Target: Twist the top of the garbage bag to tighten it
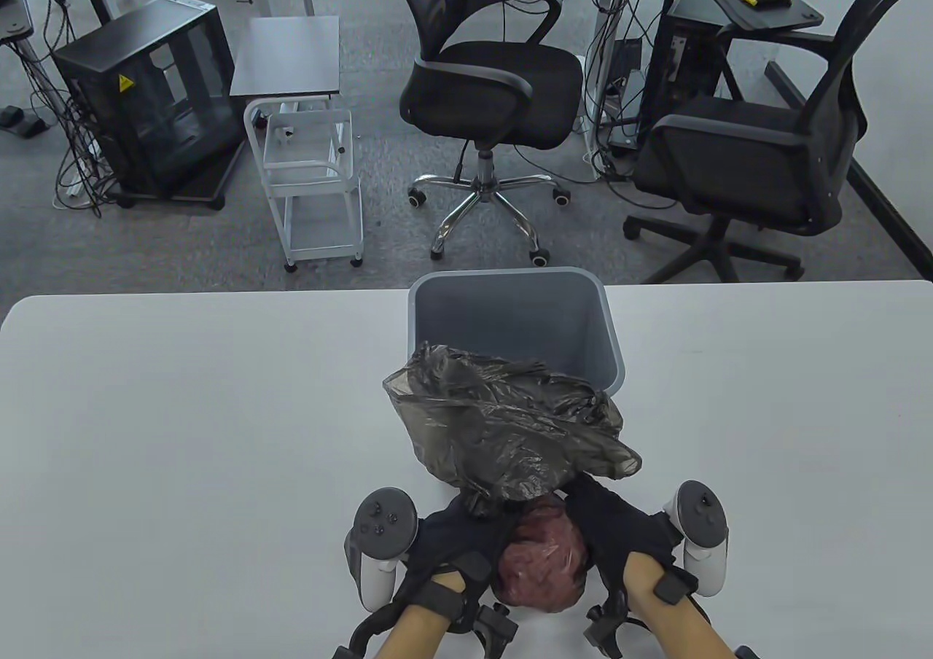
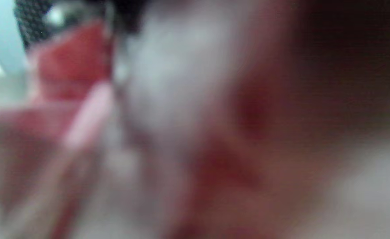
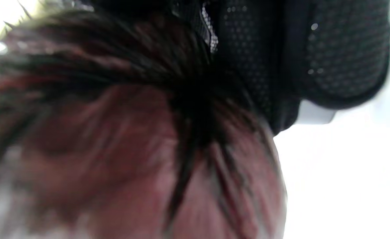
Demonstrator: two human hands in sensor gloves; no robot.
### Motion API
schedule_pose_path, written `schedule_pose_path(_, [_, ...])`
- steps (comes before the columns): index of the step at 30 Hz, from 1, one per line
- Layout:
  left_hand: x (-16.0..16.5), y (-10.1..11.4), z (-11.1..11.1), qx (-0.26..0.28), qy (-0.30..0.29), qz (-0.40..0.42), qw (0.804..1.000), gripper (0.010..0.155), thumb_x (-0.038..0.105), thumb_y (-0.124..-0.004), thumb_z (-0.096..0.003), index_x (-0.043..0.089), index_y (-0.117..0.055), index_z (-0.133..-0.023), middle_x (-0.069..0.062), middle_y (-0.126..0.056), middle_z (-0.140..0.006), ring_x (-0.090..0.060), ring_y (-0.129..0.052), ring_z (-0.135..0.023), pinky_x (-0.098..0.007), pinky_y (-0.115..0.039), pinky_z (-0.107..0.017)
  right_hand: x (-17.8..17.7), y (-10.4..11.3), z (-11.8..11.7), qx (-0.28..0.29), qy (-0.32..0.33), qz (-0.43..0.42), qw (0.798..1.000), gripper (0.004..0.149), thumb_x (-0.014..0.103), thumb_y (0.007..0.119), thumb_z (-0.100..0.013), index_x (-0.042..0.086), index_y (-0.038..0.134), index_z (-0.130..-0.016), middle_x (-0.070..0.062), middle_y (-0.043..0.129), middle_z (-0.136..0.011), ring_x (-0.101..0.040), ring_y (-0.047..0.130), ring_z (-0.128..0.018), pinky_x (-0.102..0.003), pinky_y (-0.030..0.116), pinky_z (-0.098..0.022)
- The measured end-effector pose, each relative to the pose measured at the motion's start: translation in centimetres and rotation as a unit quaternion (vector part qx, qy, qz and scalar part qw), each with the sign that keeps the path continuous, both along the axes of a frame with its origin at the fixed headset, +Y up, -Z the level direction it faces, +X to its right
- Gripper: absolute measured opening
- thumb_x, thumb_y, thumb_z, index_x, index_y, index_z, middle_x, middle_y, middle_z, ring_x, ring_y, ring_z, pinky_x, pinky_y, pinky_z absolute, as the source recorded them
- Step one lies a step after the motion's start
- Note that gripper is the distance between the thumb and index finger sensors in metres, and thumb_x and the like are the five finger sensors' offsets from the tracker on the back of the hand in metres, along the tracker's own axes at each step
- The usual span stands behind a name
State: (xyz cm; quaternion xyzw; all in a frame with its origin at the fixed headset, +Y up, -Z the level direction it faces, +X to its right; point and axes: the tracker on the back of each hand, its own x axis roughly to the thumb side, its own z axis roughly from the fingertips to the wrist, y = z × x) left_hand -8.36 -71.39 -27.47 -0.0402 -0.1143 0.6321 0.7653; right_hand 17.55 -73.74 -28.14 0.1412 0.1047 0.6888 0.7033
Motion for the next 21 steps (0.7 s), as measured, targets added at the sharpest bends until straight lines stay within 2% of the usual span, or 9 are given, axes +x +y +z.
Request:
schedule_pose_path(4, [-0.3, -0.3, 0.1, -0.022, 0.02, 0.015, 0.999, 0.037, 0.049, -0.079, -0.0484, 0.029, -0.09, -0.078, -0.003, -0.097, -0.079, -0.021, -0.112, -0.045, -0.041, -0.096, -0.026, -0.2, -0.1, 0.7, 0.004, 0.025, -0.027, 0.999, 0.064, 0.05, 0.063, -0.058, 0.007, 0.058, -0.105, -0.027, 0.081, -0.085, -0.041, 0.102, -0.048, -0.051, 0.089, -0.032])
schedule_pose_path(6, [-0.5, -0.5, 0.1, -0.025, 0.031, 0.017, 0.999, 0.038, 0.049, -0.079, -0.0487, 0.03, -0.089, -0.079, -0.003, -0.097, -0.079, -0.019, -0.112, -0.044, -0.04, -0.097, -0.025, -0.7, -0.4, 1.1, -0.007, 0.059, -0.076, 0.995, 0.085, 0.066, 0.064, -0.055, 0.005, 0.042, -0.109, -0.032, 0.06, -0.098, -0.057, 0.082, -0.07, -0.066, 0.074, -0.047])
schedule_pose_path(8, [-0.5, -0.9, 0.1, -0.033, 0.043, 0.019, 0.998, 0.038, 0.049, -0.078, -0.0488, 0.029, -0.089, -0.079, -0.004, -0.096, -0.079, -0.02, -0.112, -0.045, -0.041, -0.096, -0.026, -1.6, -0.1, 1.6, 0.004, 0.101, -0.106, 0.989, 0.098, 0.072, 0.071, -0.052, 0.008, 0.026, -0.111, -0.032, 0.036, -0.106, -0.065, 0.058, -0.084, -0.078, 0.057, -0.054])
schedule_pose_path(9, [-0.5, -1.0, 0.2, -0.033, 0.044, 0.018, 0.998, 0.038, 0.049, -0.077, -0.0493, 0.029, -0.088, -0.08, -0.004, -0.095, -0.08, -0.021, -0.111, -0.046, -0.042, -0.095, -0.027, -1.7, 0.1, 1.7, 0.012, 0.103, -0.1, 0.99, 0.102, 0.073, 0.073, -0.051, 0.009, 0.021, -0.111, -0.031, 0.031, -0.107, -0.066, 0.055, -0.085, -0.08, 0.055, -0.054])
schedule_pose_path(11, [-0.4, -1.2, 0.5, -0.019, 0.064, 0.01, 0.998, 0.039, 0.048, -0.075, -0.0498, 0.03, -0.085, -0.083, -0.005, -0.094, -0.081, -0.024, -0.109, -0.05, -0.047, -0.093, -0.033, -2.1, 0.6, 2.0, 0.046, 0.095, -0.041, 0.994, 0.104, 0.069, 0.077, -0.051, 0.009, 0.014, -0.109, -0.031, 0.026, -0.107, -0.063, 0.059, -0.085, -0.075, 0.062, -0.054])
schedule_pose_path(13, [-0.5, -1.2, 0.6, -0.001, 0.072, -0.017, 0.997, 0.042, 0.047, -0.072, -0.0506, 0.034, -0.082, -0.089, -0.004, -0.094, -0.083, -0.026, -0.108, -0.054, -0.05, -0.091, -0.036, -1.7, 0.8, 2.0, 0.058, 0.057, -0.012, 0.997, 0.099, 0.065, 0.076, -0.052, 0.008, 0.018, -0.109, -0.033, 0.035, -0.105, -0.059, 0.072, -0.078, -0.066, 0.073, -0.05])
schedule_pose_path(15, [-0.3, -1.1, 0.6, 0.0, 0.064, -0.016, 0.998, 0.049, 0.047, -0.068, -0.0513, 0.039, -0.074, -0.099, -0.003, -0.09, -0.09, -0.031, -0.102, -0.068, -0.055, -0.087, -0.043, -1.3, 0.6, 1.9, 0.041, 0.035, -0.026, 0.998, 0.093, 0.062, 0.074, -0.054, 0.008, 0.022, -0.109, -0.034, 0.046, -0.101, -0.053, 0.085, -0.069, -0.059, 0.081, -0.044])
schedule_pose_path(19, [0.7, -1.7, 0.5, -0.028, -0.003, 0.036, 0.999, 0.051, 0.049, -0.066, -0.0522, 0.044, -0.069, -0.103, -0.001, -0.073, -0.106, -0.036, -0.078, -0.094, -0.061, -0.075, -0.058, -1.0, -0.5, 1.7, -0.003, 0.014, -0.036, 0.999, 0.085, 0.06, 0.069, -0.056, 0.006, 0.03, -0.108, -0.035, 0.061, -0.093, -0.043, 0.101, -0.048, -0.045, 0.091, -0.026])
schedule_pose_path(21, [1.0, -2.0, 0.5, -0.035, -0.028, 0.085, 0.995, 0.052, 0.05, -0.066, -0.0525, 0.044, -0.068, -0.104, -0.002, -0.068, -0.11, -0.037, -0.066, -0.101, -0.064, -0.066, -0.063, -1.1, -1.3, 1.8, -0.06, 0.023, -0.064, 0.996, 0.084, 0.059, 0.067, -0.056, 0.003, 0.032, -0.107, -0.037, 0.067, -0.089, -0.04, 0.105, -0.039, -0.041, 0.094, -0.018])
